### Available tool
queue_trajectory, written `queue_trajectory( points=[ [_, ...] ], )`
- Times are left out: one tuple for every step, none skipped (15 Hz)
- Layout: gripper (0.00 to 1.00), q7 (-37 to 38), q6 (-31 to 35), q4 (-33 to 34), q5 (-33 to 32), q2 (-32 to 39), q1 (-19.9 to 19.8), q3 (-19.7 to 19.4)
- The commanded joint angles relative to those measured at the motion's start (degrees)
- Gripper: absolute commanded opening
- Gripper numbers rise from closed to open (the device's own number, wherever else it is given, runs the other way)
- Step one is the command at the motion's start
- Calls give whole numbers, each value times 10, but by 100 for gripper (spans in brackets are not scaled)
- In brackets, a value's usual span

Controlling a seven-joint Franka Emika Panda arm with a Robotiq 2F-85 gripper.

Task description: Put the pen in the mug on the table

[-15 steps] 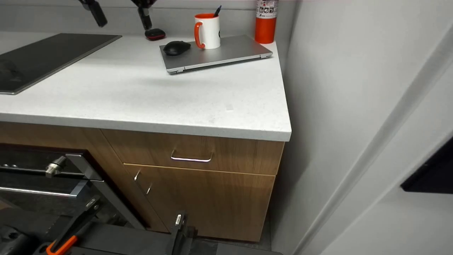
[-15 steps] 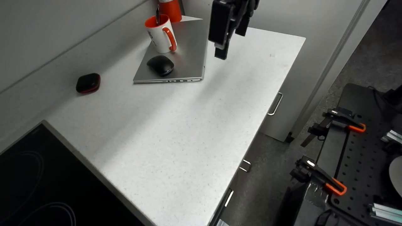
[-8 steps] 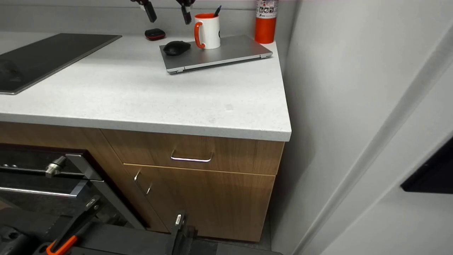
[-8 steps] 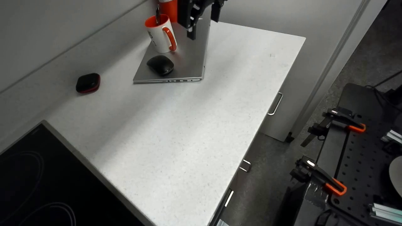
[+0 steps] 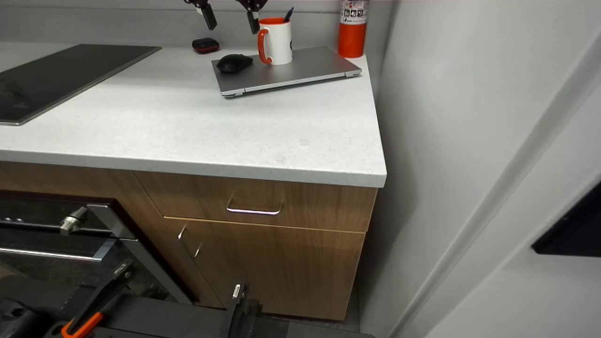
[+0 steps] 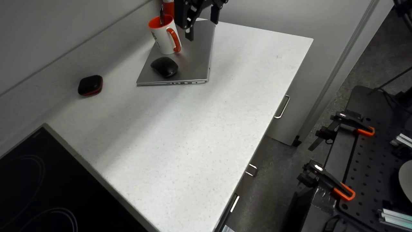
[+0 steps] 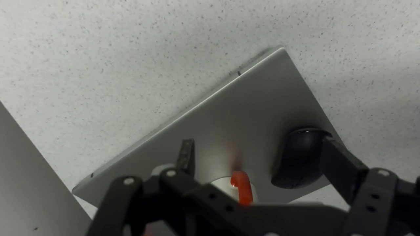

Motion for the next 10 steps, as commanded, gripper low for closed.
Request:
queue_trajectory(
  points=[
    [100, -1, -1, 1, 1, 0, 4, -4],
    [100, -1, -1, 1, 1, 0, 4, -4],
    [100, -6, 1, 8, 3, 7, 5, -3],
    [100, 34, 10, 24, -27, 22, 5, -7],
    [100, 54, 11, 38, -42, 34, 4, -9],
    [100, 60, 1, 59, -43, 49, 3, -12],
    [100, 74, -2, 75, -48, 62, 4, -15],
    [100, 85, -6, 96, -49, 78, 4, -19],
    [100, 96, -7, 115, -50, 92, 6, -23],
    [100, 103, -11, 134, -47, 106, 8, -27]
  ],
)
